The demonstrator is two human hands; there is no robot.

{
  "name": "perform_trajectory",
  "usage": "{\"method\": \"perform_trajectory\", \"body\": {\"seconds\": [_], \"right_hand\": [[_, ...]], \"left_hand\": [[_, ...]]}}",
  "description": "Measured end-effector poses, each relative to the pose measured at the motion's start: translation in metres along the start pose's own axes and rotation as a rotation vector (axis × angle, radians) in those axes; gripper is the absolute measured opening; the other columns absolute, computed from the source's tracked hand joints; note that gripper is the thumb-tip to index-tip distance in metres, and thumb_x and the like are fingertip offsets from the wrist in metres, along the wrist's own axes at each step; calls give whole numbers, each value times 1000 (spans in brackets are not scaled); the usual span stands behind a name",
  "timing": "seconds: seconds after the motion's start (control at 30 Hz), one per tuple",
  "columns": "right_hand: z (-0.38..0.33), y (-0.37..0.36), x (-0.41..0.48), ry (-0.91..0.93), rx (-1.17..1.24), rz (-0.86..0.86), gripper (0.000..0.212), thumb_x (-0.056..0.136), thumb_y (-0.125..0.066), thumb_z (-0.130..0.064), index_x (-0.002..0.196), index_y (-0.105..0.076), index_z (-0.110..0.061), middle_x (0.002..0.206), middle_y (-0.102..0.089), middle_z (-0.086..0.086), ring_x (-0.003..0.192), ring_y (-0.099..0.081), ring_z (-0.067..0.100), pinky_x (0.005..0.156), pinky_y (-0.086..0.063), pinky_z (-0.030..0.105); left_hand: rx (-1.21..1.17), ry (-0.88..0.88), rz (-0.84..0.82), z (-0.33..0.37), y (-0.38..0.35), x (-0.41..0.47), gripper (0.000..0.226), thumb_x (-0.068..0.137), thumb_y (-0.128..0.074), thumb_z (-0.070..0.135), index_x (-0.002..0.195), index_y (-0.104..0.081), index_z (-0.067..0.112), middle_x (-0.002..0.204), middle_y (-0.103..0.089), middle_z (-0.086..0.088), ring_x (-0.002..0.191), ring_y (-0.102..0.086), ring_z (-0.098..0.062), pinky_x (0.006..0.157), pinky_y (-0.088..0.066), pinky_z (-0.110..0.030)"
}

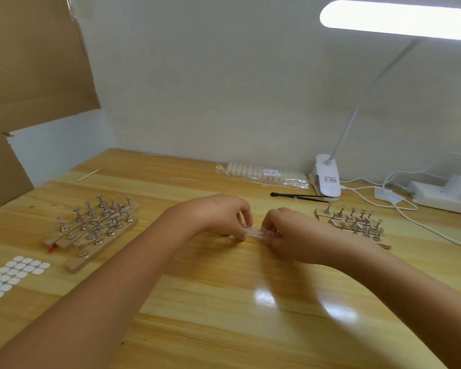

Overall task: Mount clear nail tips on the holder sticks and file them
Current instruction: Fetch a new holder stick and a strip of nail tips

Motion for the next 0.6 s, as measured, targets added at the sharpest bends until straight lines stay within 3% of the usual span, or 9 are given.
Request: {"method": "perform_trajectory", "body": {"seconds": [0.13, 0.2, 0.27, 0.37, 0.43, 0.53, 0.6], "right_hand": [[10, 4, -10, -4, 88, -14, 59, 92, -55, -54, 140, -45, -20, 126, -53, -5, 104, -54, 12, 89, -45, 24], [17, 4, -17, -43, 56, -34, 82, 79, -60, -69, 143, -41, -21, 129, -52, -5, 107, -55, 13, 94, -48, 29], [17, 2, -20, -59, -10, -51, 89, 74, -62, -73, 143, -40, -21, 132, -48, -4, 108, -54, 15, 93, -48, 31], [11, -2, -19, -51, -41, -47, 66, 83, -65, -59, 135, -47, -21, 124, -47, -2, 101, -54, 16, 83, -48, 27], [10, -1, -15, -62, -24, -36, 49, 89, -64, -46, 128, -49, -20, 110, -47, -4, 93, -54, 16, 77, -49, 26], [14, 0, -7, -89, 36, -20, 28, 91, -62, -33, 111, -46, -20, 90, -46, -9, 74, -50, 8, 56, -40, 19], [17, 1, -2, -103, 81, 6, 26, 91, -63, -28, 105, -41, -23, 84, -45, -11, 69, -47, 4, 51, -35, 19]], "left_hand": [[-14, -11, 26, -2, 1, 0, 20, 85, -74, 30, 99, -62, 37, 90, -60, 18, 76, -58, 2, 65, -44, -23], [-8, -12, 29, -1, 1, 1, 20, 84, -75, 31, 98, -62, 37, 90, -61, 17, 74, -59, 2, 64, -44, -22], [-20, -14, 25, 0, 0, 1, 21, 84, -76, 31, 98, -63, 35, 91, -62, 16, 69, -61, 2, 61, -43, -20], [-83, -18, 8, 3, -2, 1, 22, 83, -78, 30, 101, -65, 30, 92, -63, 16, 56, -62, 8, 54, -43, -14], [-101, -12, -10, 4, -2, 0, 25, 83, -77, 29, 105, -66, 27, 90, -63, 18, 52, -60, 11, 59, -46, -16], [-139, 7, -9, 3, -4, 2, 24, 82, -77, 23, 103, -67, 25, 89, -64, 16, 56, -64, 7, 69, -54, -21], [-218, 13, -5, 2, -6, 3, 22, 81, -78, 17, 97, -65, 25, 90, -63, 11, 63, -65, -1, 65, -55, -19]]}}
Point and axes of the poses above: each hand's wrist, its own x-axis towards the middle knuckle, its own y-axis out of the back of the hand, z = x × y, the point moved 7 cm from there along x, towards the middle knuckle
